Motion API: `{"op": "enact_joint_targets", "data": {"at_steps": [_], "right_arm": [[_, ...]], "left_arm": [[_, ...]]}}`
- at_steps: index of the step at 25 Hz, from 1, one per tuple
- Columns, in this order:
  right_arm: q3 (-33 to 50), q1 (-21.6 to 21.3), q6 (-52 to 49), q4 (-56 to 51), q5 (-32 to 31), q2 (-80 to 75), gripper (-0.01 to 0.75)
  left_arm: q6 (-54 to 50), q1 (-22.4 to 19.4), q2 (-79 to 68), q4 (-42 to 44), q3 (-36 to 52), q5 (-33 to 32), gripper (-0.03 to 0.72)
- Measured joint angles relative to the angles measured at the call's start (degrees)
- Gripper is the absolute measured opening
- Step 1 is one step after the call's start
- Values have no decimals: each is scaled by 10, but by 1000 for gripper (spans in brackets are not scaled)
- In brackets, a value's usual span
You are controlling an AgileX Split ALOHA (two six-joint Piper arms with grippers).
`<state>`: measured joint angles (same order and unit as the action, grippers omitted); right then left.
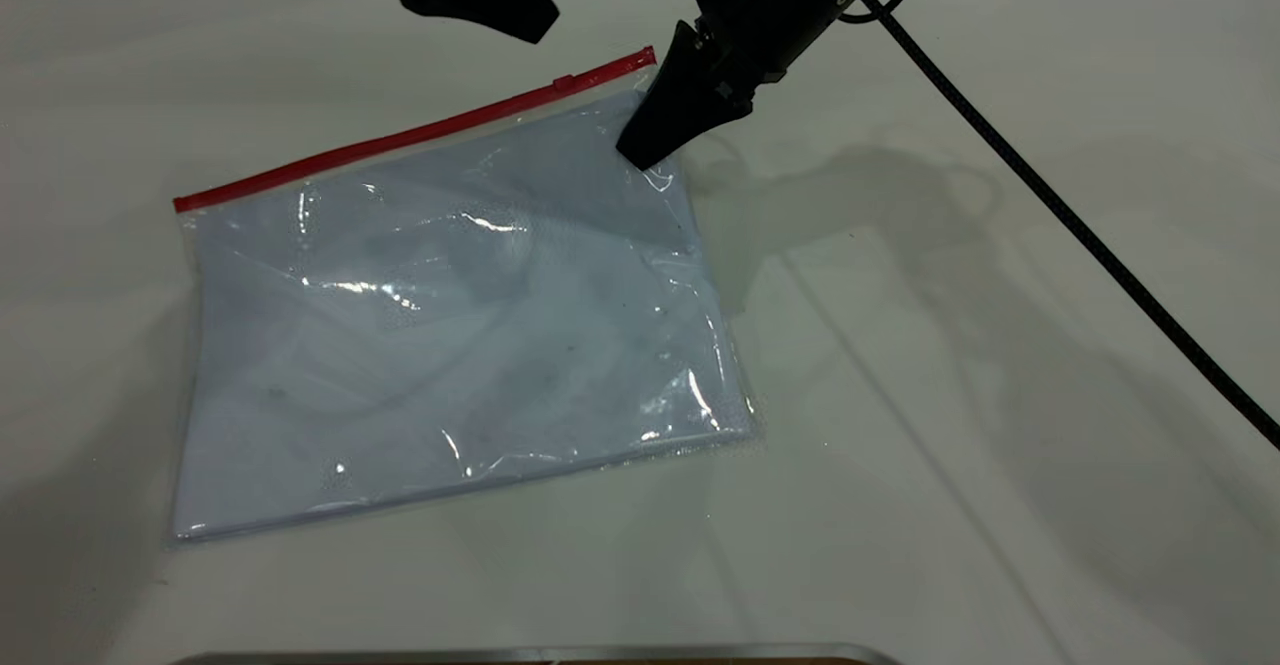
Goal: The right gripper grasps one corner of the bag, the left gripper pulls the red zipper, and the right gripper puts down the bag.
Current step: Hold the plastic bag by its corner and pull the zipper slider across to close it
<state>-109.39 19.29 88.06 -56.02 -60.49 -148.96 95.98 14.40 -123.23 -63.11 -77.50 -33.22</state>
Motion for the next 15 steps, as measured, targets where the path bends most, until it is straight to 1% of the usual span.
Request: {"op": "enact_joint_targets", "data": {"at_steps": [7, 15], "right_arm": [[0, 1, 6, -10, -1, 0, 33], [0, 1, 7, -12, -1, 0, 33]], "left_arm": [[7, 0, -27, -20, 0, 3, 430], [30, 0, -52, -80, 0, 4, 430]]}}
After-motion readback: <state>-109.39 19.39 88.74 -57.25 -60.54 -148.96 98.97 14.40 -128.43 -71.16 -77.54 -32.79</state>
